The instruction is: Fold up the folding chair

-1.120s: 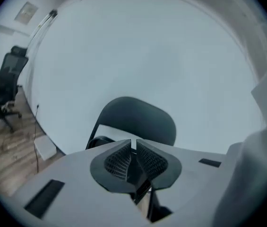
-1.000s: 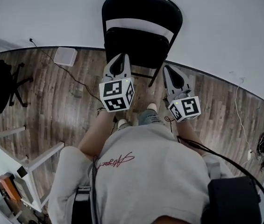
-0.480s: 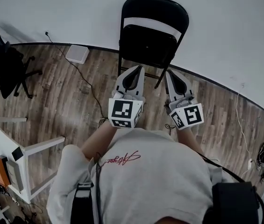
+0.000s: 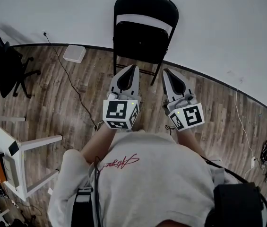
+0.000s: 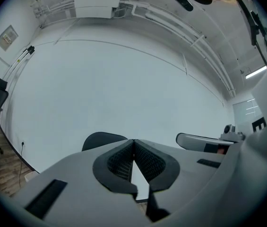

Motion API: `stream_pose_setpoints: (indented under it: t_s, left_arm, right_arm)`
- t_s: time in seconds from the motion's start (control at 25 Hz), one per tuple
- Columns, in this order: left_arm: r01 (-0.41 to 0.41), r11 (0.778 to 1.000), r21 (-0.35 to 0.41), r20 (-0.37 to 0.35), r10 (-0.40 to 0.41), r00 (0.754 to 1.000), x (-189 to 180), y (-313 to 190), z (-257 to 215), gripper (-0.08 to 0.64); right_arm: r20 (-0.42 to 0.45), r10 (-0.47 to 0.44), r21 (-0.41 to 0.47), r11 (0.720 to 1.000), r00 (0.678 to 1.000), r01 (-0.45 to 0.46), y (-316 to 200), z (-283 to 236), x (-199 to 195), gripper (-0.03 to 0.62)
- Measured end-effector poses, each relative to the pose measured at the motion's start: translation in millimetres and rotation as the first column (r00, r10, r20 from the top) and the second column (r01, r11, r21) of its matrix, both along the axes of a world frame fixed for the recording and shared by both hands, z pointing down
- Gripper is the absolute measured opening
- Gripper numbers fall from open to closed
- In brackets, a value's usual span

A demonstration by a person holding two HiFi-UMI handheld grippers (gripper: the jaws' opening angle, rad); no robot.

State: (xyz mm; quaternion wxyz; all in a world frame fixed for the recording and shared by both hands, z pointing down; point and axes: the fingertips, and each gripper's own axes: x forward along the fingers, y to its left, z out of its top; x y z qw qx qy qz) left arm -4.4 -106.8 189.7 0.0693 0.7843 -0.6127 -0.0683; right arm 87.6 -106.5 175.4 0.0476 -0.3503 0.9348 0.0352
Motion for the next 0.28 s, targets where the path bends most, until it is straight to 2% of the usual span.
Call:
stream_pose_setpoints:
  t_s: [0.28]
  left_arm:
    - [-0.009, 1.0, 0.0, -0.025, 0.009, 1.0, 0.5, 16.7, -1.5, 0.017]
  right_arm:
    - [-0.005, -0.009, 0.006, 1.0, 1.0, 0.009, 18.4, 1.9, 0.4, 0.015]
